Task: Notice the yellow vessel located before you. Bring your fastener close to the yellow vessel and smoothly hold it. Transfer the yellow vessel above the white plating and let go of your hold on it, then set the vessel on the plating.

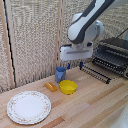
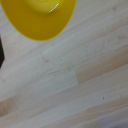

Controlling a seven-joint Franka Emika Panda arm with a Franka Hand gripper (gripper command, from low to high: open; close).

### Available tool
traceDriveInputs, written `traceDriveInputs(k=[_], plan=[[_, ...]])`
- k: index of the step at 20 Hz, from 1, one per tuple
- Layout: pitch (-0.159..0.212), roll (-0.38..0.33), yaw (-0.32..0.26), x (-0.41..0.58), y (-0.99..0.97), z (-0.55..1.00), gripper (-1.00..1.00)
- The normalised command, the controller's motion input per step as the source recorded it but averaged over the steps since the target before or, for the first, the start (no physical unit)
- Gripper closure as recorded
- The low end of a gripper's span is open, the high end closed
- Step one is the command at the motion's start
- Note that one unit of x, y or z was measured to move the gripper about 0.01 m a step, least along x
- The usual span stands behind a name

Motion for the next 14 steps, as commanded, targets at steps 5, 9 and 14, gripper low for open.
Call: traceDriveInputs(k=[5,9,14], plan=[[0.007,-0.022,0.009,0.080,-0.02,-0.53,-1.00],[0.045,-0.060,0.020,0.042,0.00,-0.58,-1.00],[0.024,-0.095,0.053,0.065,0.00,-0.53,-1.00]])
